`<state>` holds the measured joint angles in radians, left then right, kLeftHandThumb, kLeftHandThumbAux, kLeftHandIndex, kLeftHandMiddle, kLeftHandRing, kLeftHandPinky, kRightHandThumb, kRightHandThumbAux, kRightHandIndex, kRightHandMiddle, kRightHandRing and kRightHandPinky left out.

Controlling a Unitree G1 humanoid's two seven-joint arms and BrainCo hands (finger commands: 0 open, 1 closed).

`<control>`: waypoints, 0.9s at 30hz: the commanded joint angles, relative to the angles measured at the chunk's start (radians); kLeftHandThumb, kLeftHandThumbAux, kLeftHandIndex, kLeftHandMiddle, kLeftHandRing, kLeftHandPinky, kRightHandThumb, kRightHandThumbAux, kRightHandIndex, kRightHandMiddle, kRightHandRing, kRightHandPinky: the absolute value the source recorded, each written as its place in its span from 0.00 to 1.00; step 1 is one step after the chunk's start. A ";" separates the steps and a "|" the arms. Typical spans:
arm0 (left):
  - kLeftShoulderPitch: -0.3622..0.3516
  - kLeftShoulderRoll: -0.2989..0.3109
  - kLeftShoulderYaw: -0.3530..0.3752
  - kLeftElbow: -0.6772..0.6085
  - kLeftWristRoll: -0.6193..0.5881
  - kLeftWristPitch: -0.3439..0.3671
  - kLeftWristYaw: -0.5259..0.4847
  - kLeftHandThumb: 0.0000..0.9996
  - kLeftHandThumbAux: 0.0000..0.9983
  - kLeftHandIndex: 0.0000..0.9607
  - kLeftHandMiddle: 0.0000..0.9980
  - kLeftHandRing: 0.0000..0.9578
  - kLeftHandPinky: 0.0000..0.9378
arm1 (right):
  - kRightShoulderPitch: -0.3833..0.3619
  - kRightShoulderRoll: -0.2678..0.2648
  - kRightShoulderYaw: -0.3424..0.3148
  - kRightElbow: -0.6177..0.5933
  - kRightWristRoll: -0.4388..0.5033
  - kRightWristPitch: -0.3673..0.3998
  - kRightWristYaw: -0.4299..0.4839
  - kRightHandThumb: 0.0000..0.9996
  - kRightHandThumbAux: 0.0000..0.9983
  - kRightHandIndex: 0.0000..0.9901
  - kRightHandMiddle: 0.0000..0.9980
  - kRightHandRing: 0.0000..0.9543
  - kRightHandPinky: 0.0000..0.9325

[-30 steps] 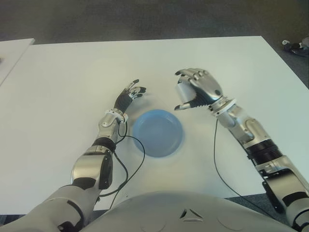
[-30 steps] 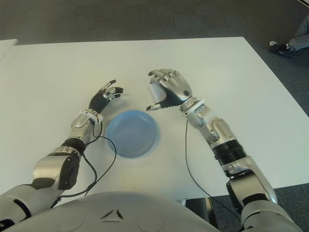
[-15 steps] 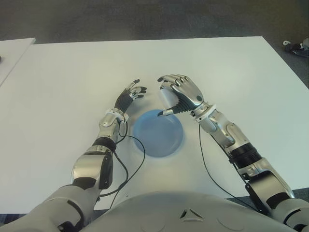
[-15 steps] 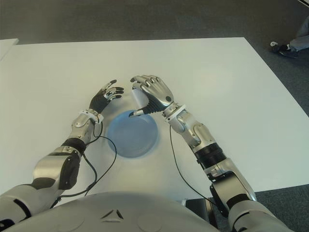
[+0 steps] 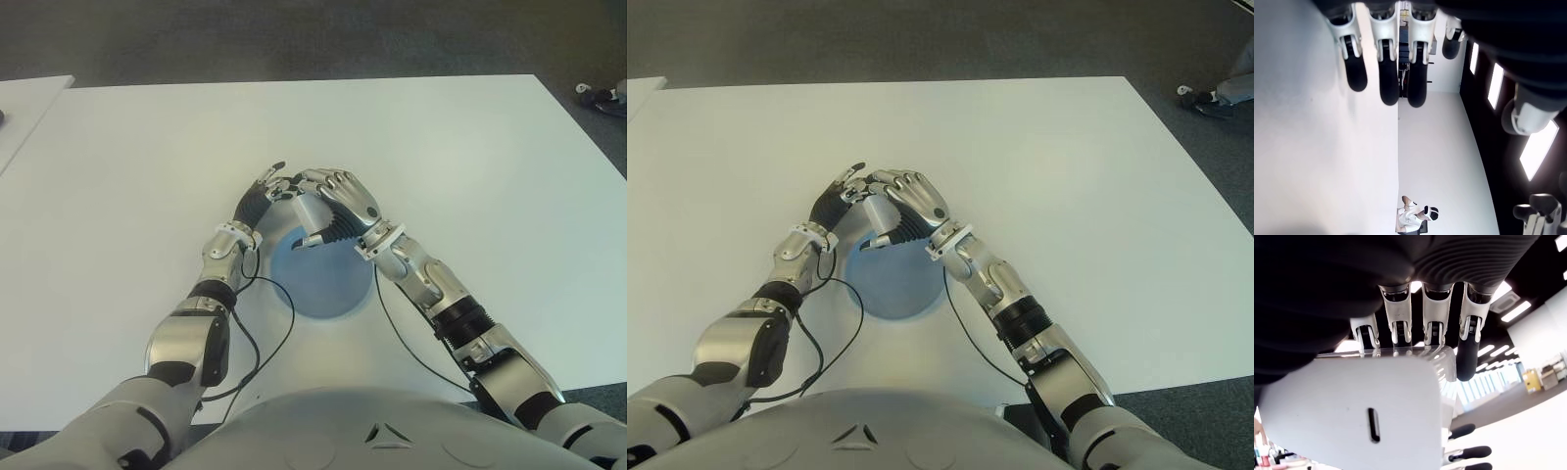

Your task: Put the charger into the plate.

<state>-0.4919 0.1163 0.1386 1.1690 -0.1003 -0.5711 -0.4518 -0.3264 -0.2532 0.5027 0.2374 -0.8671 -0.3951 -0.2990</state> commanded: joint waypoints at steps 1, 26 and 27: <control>0.029 -0.008 -0.004 0.008 0.007 0.048 0.012 0.00 0.50 0.08 0.30 0.31 0.28 | -0.001 0.012 0.009 0.023 0.007 -0.004 -0.006 0.89 0.68 0.83 0.87 0.92 0.93; 0.021 -0.007 0.025 0.032 -0.019 0.086 0.006 0.00 0.51 0.11 0.27 0.29 0.28 | 0.035 0.009 -0.019 -0.008 0.093 0.017 0.087 0.41 0.29 0.34 0.45 0.45 0.42; 0.020 -0.007 0.026 0.033 -0.021 0.086 0.005 0.00 0.51 0.11 0.26 0.28 0.28 | 0.035 0.007 -0.020 -0.010 0.092 0.020 0.091 0.40 0.27 0.31 0.41 0.41 0.38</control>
<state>-0.4991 0.1111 0.1571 1.1618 -0.1207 -0.5302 -0.4449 -0.2975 -0.2349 0.4902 0.2366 -0.7682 -0.3962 -0.2280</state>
